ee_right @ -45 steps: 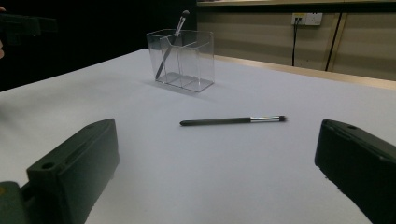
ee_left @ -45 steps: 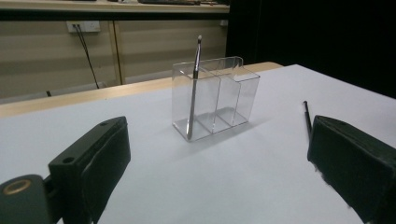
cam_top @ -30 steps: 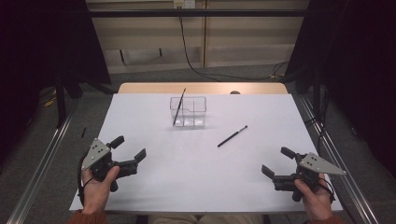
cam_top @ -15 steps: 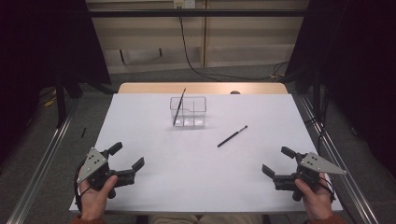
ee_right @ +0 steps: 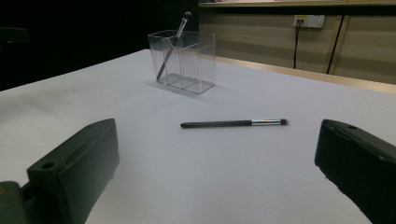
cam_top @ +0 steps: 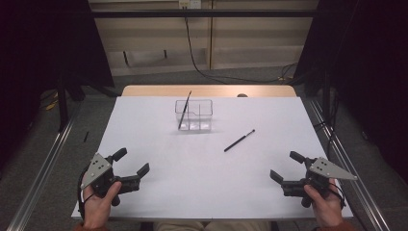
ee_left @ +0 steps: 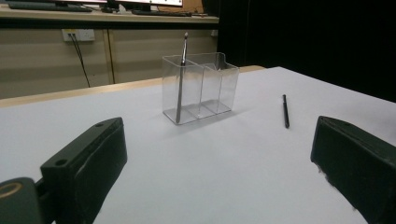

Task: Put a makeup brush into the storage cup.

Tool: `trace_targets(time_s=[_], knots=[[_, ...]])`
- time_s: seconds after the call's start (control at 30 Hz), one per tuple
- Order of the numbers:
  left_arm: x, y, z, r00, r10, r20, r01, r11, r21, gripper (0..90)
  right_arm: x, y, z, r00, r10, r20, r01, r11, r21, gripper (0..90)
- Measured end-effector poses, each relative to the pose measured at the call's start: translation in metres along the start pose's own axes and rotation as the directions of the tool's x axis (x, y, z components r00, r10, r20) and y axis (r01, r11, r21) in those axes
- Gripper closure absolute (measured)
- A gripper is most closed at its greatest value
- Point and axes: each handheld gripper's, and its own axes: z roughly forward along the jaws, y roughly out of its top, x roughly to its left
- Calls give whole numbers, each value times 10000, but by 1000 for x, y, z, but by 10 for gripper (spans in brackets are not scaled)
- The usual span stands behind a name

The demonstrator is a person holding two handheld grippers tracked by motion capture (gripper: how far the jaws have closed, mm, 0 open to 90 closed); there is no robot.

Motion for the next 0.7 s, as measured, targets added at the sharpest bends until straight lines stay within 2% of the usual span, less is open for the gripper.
trace_targets(time_s=[0.3, 0.43, 0.7], knots=[[0, -1, -5, 9996, -231, -130, 230, 9997, -48, 35, 1, 2, 3, 10000, -59, -42, 59, 10000, -45, 0], [-2, -1, -3, 10000, 31, 0, -31, 10000, 92, 34, 0, 3, 8, 9999, -32, -107, 32, 10000, -17, 0], [-4, 0, -3, 9999, 105, 54, -106, 9999, 133, 34, -6, 15, 10, 9999, -10, -165, 6, 9997, -245, 0]])
